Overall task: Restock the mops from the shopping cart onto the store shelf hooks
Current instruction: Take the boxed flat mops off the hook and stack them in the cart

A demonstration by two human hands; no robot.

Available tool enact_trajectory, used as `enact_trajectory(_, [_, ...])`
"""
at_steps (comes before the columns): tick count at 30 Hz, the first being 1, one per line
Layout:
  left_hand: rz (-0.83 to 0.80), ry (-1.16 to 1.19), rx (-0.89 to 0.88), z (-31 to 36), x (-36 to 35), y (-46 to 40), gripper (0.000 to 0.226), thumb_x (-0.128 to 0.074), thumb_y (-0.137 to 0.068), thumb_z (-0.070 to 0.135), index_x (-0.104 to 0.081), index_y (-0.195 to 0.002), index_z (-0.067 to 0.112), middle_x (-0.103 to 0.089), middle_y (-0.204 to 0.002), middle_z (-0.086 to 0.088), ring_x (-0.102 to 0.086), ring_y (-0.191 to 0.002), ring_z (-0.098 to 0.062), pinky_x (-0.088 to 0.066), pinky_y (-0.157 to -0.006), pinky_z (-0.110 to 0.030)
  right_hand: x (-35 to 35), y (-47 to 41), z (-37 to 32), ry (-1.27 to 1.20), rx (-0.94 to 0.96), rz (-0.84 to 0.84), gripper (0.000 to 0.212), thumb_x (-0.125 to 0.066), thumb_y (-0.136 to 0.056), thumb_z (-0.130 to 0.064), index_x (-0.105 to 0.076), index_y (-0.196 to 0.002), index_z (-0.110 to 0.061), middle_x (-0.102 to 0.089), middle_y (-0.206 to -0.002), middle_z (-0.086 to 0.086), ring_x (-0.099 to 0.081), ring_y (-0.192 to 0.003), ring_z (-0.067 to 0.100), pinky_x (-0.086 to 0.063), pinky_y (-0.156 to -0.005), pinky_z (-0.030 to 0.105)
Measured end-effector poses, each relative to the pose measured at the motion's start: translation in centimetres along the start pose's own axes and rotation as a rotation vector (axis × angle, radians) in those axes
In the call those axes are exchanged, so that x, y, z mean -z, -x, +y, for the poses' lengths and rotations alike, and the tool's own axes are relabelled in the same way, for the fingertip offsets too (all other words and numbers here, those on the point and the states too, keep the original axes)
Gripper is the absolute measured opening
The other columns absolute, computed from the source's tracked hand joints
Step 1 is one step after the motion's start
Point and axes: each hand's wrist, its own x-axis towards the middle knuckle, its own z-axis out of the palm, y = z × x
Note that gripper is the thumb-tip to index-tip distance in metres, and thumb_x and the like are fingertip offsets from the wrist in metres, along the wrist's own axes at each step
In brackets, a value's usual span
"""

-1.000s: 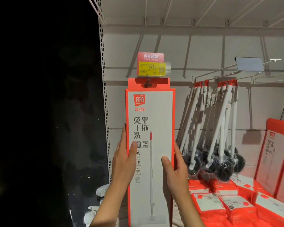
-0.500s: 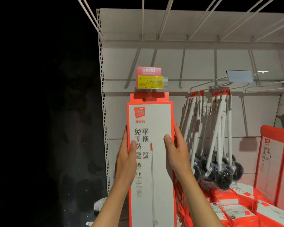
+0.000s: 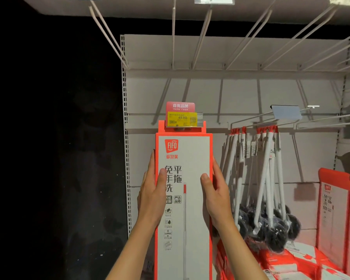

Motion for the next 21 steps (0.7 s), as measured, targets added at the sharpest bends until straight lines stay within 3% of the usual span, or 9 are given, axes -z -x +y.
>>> enact_trajectory(5, [-0.012, 0.022, 0.011, 0.1, -0.3, -0.5, 0.058, -0.043, -0.092, 0.061, -0.025, -0.147, 0.059, -0.068, -0.121, 0.01, -0.075, -0.087, -0.015, -0.063, -0.073, -0.048, 0.1, -0.7, 0.0, -0.005, -0.023, -0.006, 0.054, -0.051, -0.103, -0.012, -0.036, -0.152, -0.028, -0.046, -0.152, -0.013, -0.046, -0.133, -0.006, -0.045, -0.103, 0.015])
enact_trajectory(8, [-0.026, 0.037, 0.025, 0.2, -0.6, -0.7, 0.061, -0.043, -0.089, 0.063, -0.025, -0.148, 0.06, -0.067, -0.123, 0.011, -0.075, -0.088, -0.014, -0.063, -0.075, -0.051, 0.3, -0.8, 0.2, -0.001, -0.024, 0.002, 0.054, -0.052, -0.104, -0.015, -0.036, -0.154, -0.027, -0.048, -0.151, -0.012, -0.049, -0.134, 0.0, -0.047, -0.106, 0.025])
enact_trajectory(12, [-0.029, 0.04, 0.051, 0.4, -1.0, -1.1, 0.056, -0.042, -0.086, 0.066, -0.026, -0.139, 0.069, -0.07, -0.117, 0.016, -0.076, -0.086, -0.014, -0.061, -0.076, -0.056, 0.5, -1.2, 0.3, -0.024, -0.034, 0.013, 0.053, -0.052, -0.103, -0.013, -0.038, -0.152, -0.027, -0.051, -0.145, -0.014, -0.053, -0.123, -0.01, -0.05, -0.09, 0.012])
enact_trajectory(15, [-0.026, 0.068, 0.068, 0.5, -1.1, -1.7, 0.055, -0.042, -0.084, 0.065, -0.026, -0.137, 0.068, -0.071, -0.109, 0.022, -0.076, -0.084, -0.013, -0.06, -0.078, -0.057, 0.5, -1.9, 0.4, -0.045, -0.045, -0.011, 0.052, -0.051, -0.103, -0.013, -0.037, -0.152, -0.028, -0.052, -0.141, -0.018, -0.055, -0.119, -0.013, -0.049, -0.086, 0.009])
enact_trajectory(18, [-0.023, 0.067, 0.074, 0.3, -1.3, -2.5, 0.062, -0.043, -0.083, 0.065, -0.026, -0.143, 0.063, -0.071, -0.109, 0.022, -0.076, -0.085, -0.012, -0.06, -0.079, -0.057, 0.4, -2.7, 1.0, -0.049, -0.054, -0.021, 0.053, -0.05, -0.104, -0.013, -0.037, -0.153, -0.027, -0.054, -0.141, -0.016, -0.057, -0.121, -0.006, -0.052, -0.09, 0.016])
enact_trajectory(21, [-0.03, 0.035, 0.086, -0.4, -1.5, -3.5, 0.061, -0.041, -0.084, 0.066, -0.026, -0.143, 0.062, -0.072, -0.105, 0.021, -0.076, -0.083, -0.013, -0.06, -0.079, -0.057, 0.2, -3.5, 2.2, -0.048, -0.086, -0.02, 0.054, -0.052, -0.104, -0.018, -0.036, -0.154, -0.028, -0.052, -0.148, -0.008, -0.057, -0.127, 0.006, -0.054, -0.099, 0.03])
